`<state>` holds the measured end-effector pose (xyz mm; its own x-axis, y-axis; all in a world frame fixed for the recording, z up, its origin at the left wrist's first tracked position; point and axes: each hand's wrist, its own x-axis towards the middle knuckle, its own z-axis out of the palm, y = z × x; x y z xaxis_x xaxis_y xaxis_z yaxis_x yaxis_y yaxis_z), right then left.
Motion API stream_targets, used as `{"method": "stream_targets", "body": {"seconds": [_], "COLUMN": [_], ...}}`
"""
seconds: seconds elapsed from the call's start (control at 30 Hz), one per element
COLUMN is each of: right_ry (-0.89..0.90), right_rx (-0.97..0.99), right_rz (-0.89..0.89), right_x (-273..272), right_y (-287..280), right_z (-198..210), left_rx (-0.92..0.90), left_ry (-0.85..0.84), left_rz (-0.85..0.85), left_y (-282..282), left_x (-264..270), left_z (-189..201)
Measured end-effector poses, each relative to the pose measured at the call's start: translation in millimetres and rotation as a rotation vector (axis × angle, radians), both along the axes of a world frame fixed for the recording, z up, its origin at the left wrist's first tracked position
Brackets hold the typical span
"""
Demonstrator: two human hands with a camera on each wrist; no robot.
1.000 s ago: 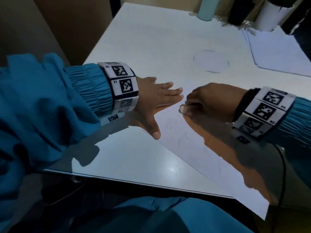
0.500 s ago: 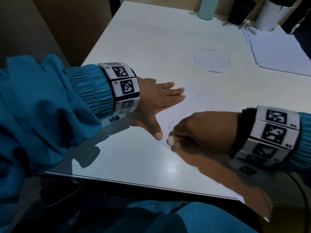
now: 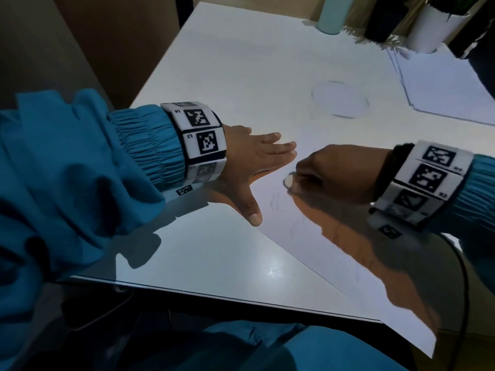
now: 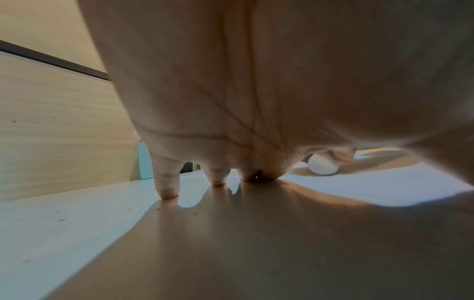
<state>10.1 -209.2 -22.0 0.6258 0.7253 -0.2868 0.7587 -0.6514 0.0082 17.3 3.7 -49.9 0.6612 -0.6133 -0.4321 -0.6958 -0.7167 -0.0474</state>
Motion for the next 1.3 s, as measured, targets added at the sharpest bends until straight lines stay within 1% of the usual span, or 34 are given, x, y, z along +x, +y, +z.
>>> {"method": "stream_targets", "body": {"seconds": [0.03,0.1,0.13,0.17,0.2,0.27,0.3,0.33,0.37,0.43,0.47,0.5,0.6,0.63,0.67,0.73,0.77,0.8,0.83,0.9,0.93,1.0,1.07,1.13,1.17,1.27,1.3], "right_ry": [0.036,0.173,0.238,0.245,0.182,0.035,-0.012,-0.021,0.012,0.169,0.210,0.182,-0.066,-0.097,-0.098,-0.045,-0.038,-0.036,-0.028,-0.098,-0.146,-0.154,-0.033,0.075,0.078,-0.040,-0.051], "right_rx": [0.023,0.092,0.098,0.089,0.060,0.033,0.035,0.057,0.074,0.116,0.112,0.099,0.061,0.051,0.068,0.075,0.053,0.041,0.023,0.011,0.011,0.040,0.055,0.017,0.015,0.042,0.056], "right_rz": [0.019,0.106,0.134,0.135,0.116,0.006,-0.015,0.001,0.058,0.177,0.190,0.172,0.071,0.083,0.131,0.349,0.416,0.432,0.370,0.206,0.182,0.205,0.307,0.343,0.296,0.065,0.057], "right_x": [-7.1,-35.5,-44.2,-43.4,-32.5,-6.2,-0.7,-5.5,-17.3,-47.8,-49.8,-42.1,3.1,6.5,0.1,-29.5,-39.9,-40.0,-32.8,-4.3,6.8,1.3,-30.8,-43.8,-36.0,5.0,5.0], "right_y": [2.5,8.0,9.9,11.7,10.4,2.6,-1.0,-0.5,3.7,11.5,13.0,13.8,2.6,1.4,3.6,14.4,15.5,15.4,17.8,14.7,10.9,11.8,19.6,18.8,19.6,11.9,11.6], "right_z": [-1.8,-6.4,-7.1,-5.1,-4.0,-1.5,-3.5,-4.3,-5.5,-5.2,-3.1,-0.2,1.9,1.4,-0.2,-3.8,-5.5,-4.6,0.6,2.1,3.5,2.7,0.3,-2.8,-0.1,5.0,4.6], "left_rx": [-0.002,0.001,0.006,0.005,0.001,-0.006,-0.012,-0.023,-0.033,-0.037,-0.037,-0.037,-0.012,-0.009,-0.011,-0.013,-0.010,-0.005,0.002,0.022,0.022,0.009,0.005,0.001,0.000,-0.001,0.002], "left_ry": [0.005,0.012,0.014,0.010,0.008,0.010,0.006,-0.001,-0.007,-0.009,-0.011,-0.012,0.009,0.024,0.030,0.025,0.018,0.016,0.023,0.041,0.044,0.044,0.020,-0.002,-0.002,0.018,0.025], "left_rz": [0.003,0.001,-0.001,0.000,0.001,0.003,0.006,0.009,0.012,0.013,0.015,0.018,0.022,0.024,0.026,0.024,0.020,0.019,0.019,0.010,0.006,0.019,0.025,0.023,0.025,0.023,0.021], "left_y": [0.2,-0.1,0.2,0.2,0.5,0.4,0.7,0.9,0.9,0.9,1.0,0.7,-1.5,-2.1,-2.6,-1.8,-1.8,-1.5,-1.9,-4.3,-4.9,-4.5,-2.3,-1.7,-1.8,-4.6,-4.8], "left_x": [0.7,0.2,0.0,0.5,0.6,-0.7,-1.0,-1.5,-2.1,-3.6,-3.5,-3.2,-3.4,-3.7,-3.7,-4.1,-4.5,-3.8,-3.6,-3.1,-3.0,-3.5,-5.2,-6.1,-6.0,-4.2,-3.7], "left_z": [0.3,1.3,1.4,1.1,0.8,0.5,-0.1,-0.9,-0.9,-1.4,-1.8,-1.7,2.5,4.3,5.3,5.1,4.6,4.2,5.4,9.2,10.3,11.1,7.8,4.7,4.5,8.3,8.8]}}
